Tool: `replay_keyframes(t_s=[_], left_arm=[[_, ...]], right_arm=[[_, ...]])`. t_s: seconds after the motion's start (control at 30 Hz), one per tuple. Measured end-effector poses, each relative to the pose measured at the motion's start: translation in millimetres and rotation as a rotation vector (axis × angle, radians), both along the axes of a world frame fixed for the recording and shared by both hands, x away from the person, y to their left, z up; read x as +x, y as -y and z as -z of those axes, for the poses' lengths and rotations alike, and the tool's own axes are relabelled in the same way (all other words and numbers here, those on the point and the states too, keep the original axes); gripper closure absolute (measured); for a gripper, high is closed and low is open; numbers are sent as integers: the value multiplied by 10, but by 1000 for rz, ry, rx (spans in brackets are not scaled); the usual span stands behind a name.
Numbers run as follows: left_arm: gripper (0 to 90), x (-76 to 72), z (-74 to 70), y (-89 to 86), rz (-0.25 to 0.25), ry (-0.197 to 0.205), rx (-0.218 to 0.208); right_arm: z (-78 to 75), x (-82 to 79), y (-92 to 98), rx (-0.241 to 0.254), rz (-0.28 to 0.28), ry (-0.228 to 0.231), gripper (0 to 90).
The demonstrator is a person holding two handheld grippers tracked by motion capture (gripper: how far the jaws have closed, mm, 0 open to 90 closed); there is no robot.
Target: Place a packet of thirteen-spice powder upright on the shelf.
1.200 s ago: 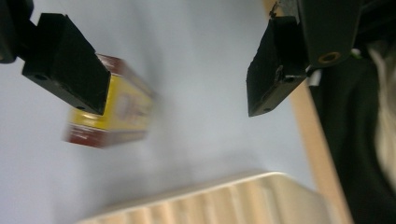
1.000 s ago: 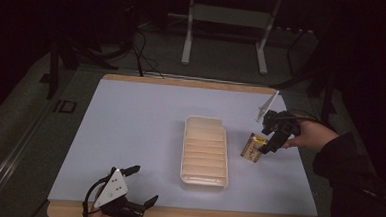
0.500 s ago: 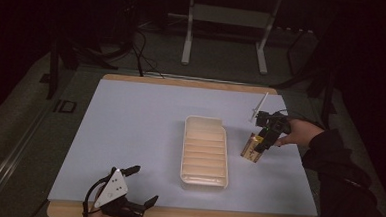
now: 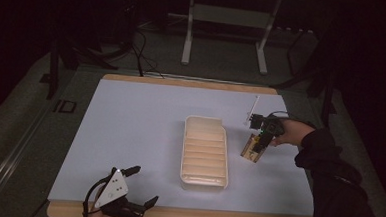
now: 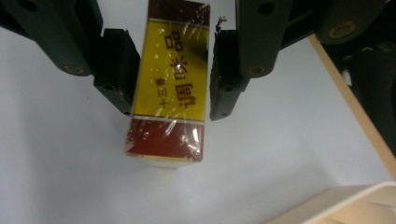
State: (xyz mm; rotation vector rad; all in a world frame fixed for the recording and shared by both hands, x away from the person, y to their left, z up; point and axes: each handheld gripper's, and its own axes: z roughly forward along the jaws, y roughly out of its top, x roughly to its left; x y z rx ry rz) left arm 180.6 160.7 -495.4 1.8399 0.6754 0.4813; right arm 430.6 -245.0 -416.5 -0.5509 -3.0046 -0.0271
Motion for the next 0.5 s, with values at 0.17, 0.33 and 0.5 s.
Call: replay_keyframes(t_s=[0.17, 0.33, 0.5], left_arm=[[0, 0, -1, -1, 0, 0, -1], [0, 3, 0, -1, -1, -1, -3], [0, 3, -1, -3, -2, -1, -3]], right_arm=[[7, 22, 4, -32, -8, 42, 673], [-55, 9, 12, -51, -57, 75, 676], [-206, -25, 16, -10, -113, 117, 677]])
